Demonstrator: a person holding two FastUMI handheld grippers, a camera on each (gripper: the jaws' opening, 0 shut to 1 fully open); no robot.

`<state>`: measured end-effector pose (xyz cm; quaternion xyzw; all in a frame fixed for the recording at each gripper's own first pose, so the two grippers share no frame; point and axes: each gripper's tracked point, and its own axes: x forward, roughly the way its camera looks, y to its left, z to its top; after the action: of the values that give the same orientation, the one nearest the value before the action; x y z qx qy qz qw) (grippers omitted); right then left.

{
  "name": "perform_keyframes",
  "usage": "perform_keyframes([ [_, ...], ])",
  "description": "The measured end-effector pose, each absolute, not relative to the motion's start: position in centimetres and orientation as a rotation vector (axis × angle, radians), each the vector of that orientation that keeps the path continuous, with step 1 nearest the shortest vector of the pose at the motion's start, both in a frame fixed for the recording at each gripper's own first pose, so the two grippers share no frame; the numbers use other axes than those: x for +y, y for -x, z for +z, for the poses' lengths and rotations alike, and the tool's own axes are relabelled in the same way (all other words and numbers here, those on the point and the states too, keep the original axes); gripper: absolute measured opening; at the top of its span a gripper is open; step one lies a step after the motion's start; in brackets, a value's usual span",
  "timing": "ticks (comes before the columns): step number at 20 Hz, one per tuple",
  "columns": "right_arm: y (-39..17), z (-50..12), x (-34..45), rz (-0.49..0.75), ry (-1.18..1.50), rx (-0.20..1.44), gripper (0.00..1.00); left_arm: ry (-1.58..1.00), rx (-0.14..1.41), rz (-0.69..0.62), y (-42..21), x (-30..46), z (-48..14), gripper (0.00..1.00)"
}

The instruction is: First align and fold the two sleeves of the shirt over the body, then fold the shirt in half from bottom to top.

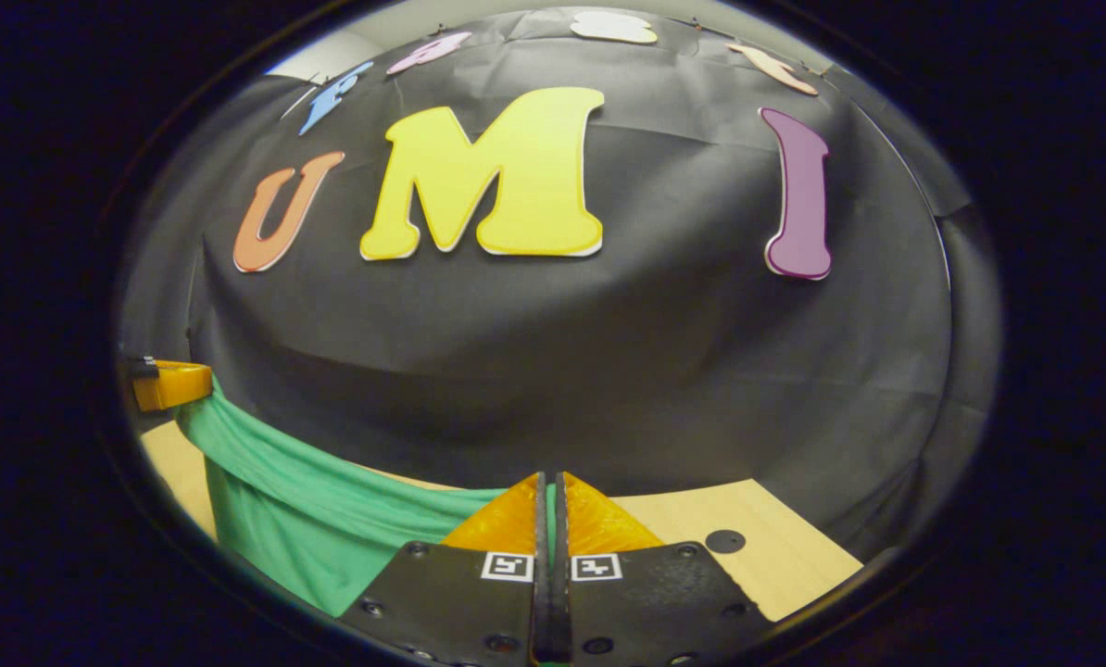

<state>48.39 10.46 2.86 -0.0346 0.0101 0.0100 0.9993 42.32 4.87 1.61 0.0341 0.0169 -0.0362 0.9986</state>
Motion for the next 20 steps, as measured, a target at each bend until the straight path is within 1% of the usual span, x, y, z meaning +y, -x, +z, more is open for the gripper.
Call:
perform_keyframes([
  [4, -50.4, -0.1, 10.5, -0.027, 0.133, 0.051, 0.00, -0.104, 0.114, -0.078, -44.5, 5.0, -2.7, 0.08],
  [6, -50.6, -1.1, 10.4, -0.028, 0.106, 0.074, 0.00, -0.104, 0.126, -0.081, -44.8, 5.2, -3.8, 0.08],
  [8, -50.7, -1.4, 10.1, -0.040, 0.092, 0.087, 0.00, -0.065, 0.117, -0.101, -44.7, 4.8, -3.8, 0.08],
  [14, -50.5, -1.7, 11.2, -0.013, 0.092, 0.097, 0.00, -0.058, 0.121, -0.067, -44.6, 5.3, -3.9, 0.10],
  [15, -50.2, -1.8, 11.1, -0.027, 0.113, 0.099, 0.12, -0.074, 0.129, -0.057, -45.1, 5.2, -4.5, 0.13],
  [17, -50.4, -1.8, 10.6, -0.055, 0.164, 0.098, 0.95, -0.088, 0.134, -0.057, -44.3, 5.1, -4.1, 0.71],
  [18, -50.1, -1.6, 10.5, -0.066, 0.173, 0.100, 0.95, -0.078, 0.126, -0.054, -44.4, 5.0, -4.0, 1.00],
  [20, -49.6, -1.5, 10.9, -0.056, 0.154, 0.107, 0.95, -0.060, 0.116, -0.063, -44.1, 4.8, -3.5, 1.00],
])
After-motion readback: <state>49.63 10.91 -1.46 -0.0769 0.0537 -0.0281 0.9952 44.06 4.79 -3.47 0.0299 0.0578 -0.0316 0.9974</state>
